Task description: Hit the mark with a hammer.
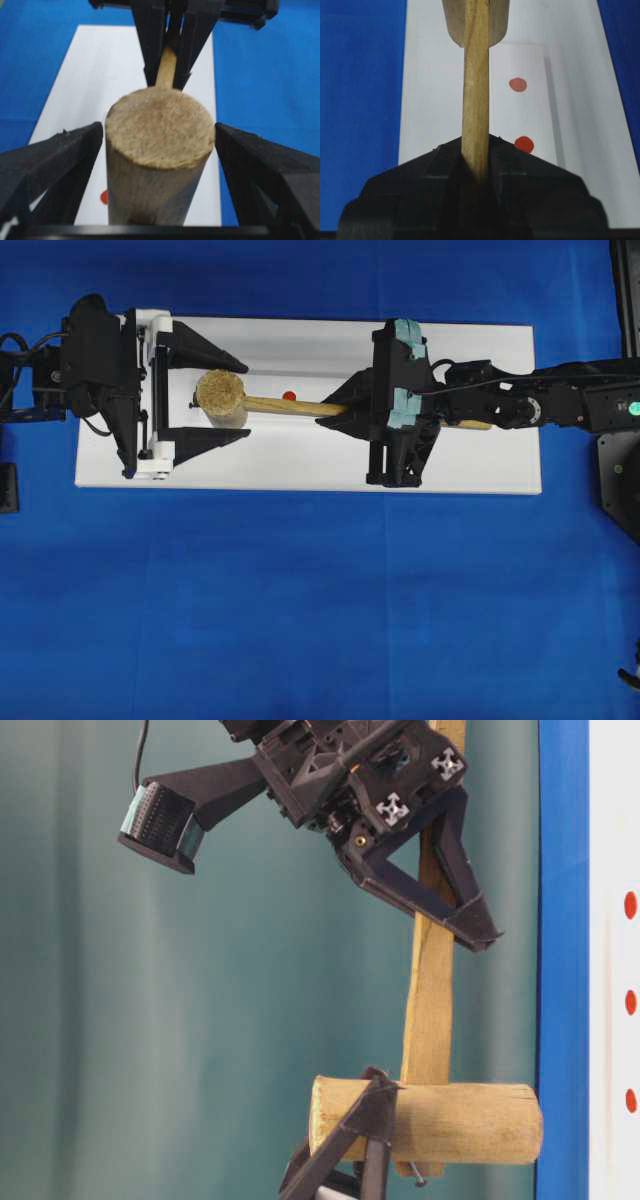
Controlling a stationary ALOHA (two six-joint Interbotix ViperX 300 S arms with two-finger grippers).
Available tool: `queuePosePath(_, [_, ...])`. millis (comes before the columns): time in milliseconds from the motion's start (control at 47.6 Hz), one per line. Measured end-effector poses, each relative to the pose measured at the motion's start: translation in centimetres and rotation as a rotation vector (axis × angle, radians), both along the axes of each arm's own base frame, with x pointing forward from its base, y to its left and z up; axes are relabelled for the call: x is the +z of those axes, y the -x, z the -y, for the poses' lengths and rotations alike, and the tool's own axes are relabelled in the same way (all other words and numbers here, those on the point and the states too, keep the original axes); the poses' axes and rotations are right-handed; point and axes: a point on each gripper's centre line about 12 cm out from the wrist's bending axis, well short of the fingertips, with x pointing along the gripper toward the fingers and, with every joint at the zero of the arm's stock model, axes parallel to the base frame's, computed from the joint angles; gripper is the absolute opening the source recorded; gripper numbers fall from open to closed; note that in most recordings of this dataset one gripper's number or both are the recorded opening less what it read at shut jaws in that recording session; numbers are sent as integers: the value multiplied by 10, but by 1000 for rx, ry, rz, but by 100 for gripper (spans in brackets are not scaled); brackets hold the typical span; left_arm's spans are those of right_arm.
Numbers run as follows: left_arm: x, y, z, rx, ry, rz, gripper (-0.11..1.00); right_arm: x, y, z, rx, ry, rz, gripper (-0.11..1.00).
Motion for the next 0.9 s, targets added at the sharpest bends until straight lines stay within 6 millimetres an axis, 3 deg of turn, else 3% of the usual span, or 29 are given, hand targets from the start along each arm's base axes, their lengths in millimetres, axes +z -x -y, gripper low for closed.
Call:
queuePosePath(105, [0, 0, -1, 3, -4, -2, 52, 1, 0, 0, 1, 1, 1, 0])
queuePosePath(147, [0, 0, -2, 4, -12, -1, 47, 0, 0, 1, -1, 1, 0, 0])
queuePosePath(820, [0, 1, -9, 22, -14, -5, 47, 0, 0, 2, 19, 31, -3, 0])
queuePosePath(904, [0, 1, -9, 23, -12, -7, 47, 0, 0, 1, 21, 30, -5, 6])
